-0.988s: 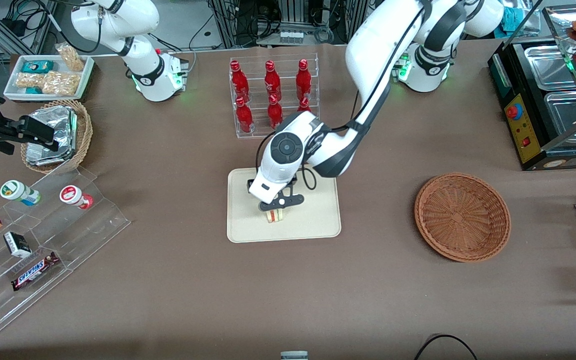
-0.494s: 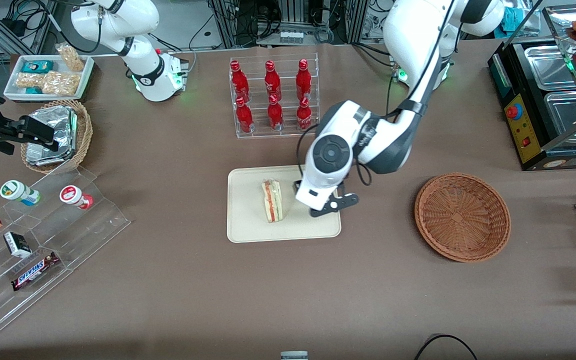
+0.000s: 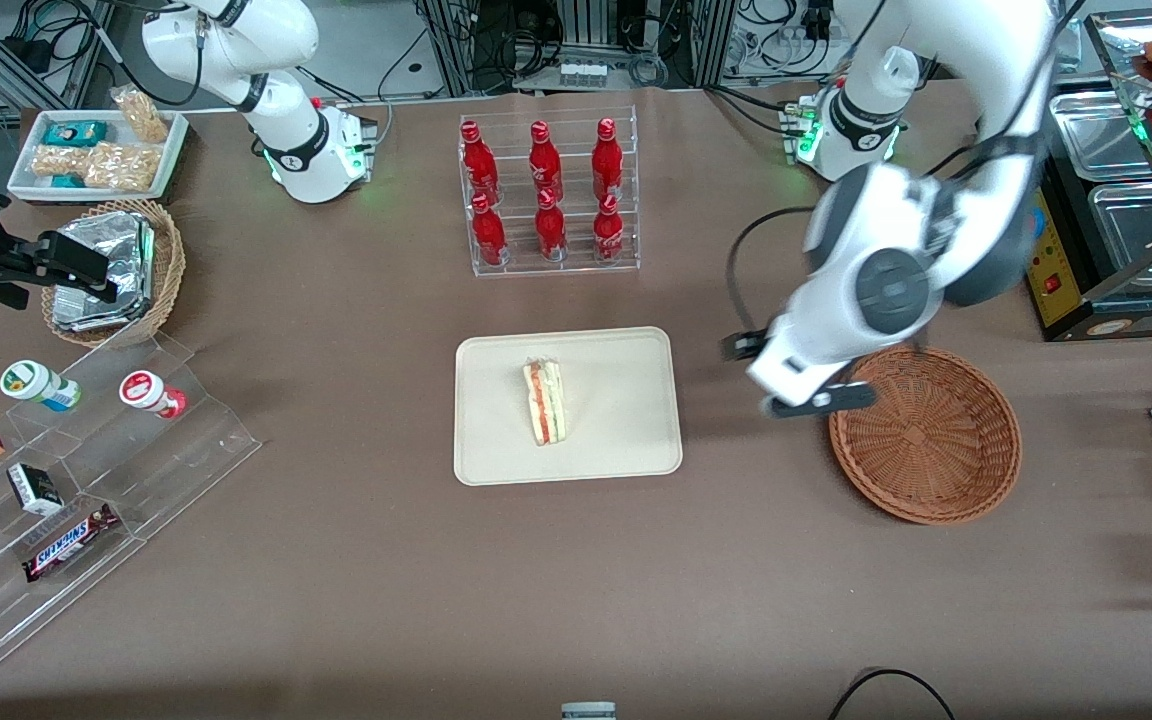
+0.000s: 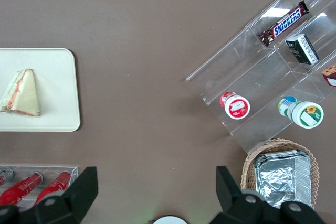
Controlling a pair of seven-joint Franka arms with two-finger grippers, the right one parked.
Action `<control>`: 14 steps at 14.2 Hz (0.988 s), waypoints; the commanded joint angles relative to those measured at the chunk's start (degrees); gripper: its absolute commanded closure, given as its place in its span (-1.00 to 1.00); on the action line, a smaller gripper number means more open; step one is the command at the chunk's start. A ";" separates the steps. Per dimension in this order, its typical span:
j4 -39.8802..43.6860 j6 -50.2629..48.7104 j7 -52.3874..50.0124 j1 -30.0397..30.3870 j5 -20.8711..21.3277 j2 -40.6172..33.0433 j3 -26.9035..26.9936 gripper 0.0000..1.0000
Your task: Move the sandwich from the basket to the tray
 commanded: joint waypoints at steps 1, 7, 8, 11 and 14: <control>-2.55 -4.76 4.90 2.93 6.08 -7.03 -0.67 -1.00; 3.67 -15.04 7.71 12.93 9.19 -12.76 -4.69 -1.00; 5.52 -16.89 10.34 15.75 9.01 -12.68 -7.32 -1.00; 7.56 -18.40 12.56 24.45 8.75 -12.85 -13.74 -1.00; 10.19 -18.58 12.82 33.77 8.74 -12.68 -20.95 -1.00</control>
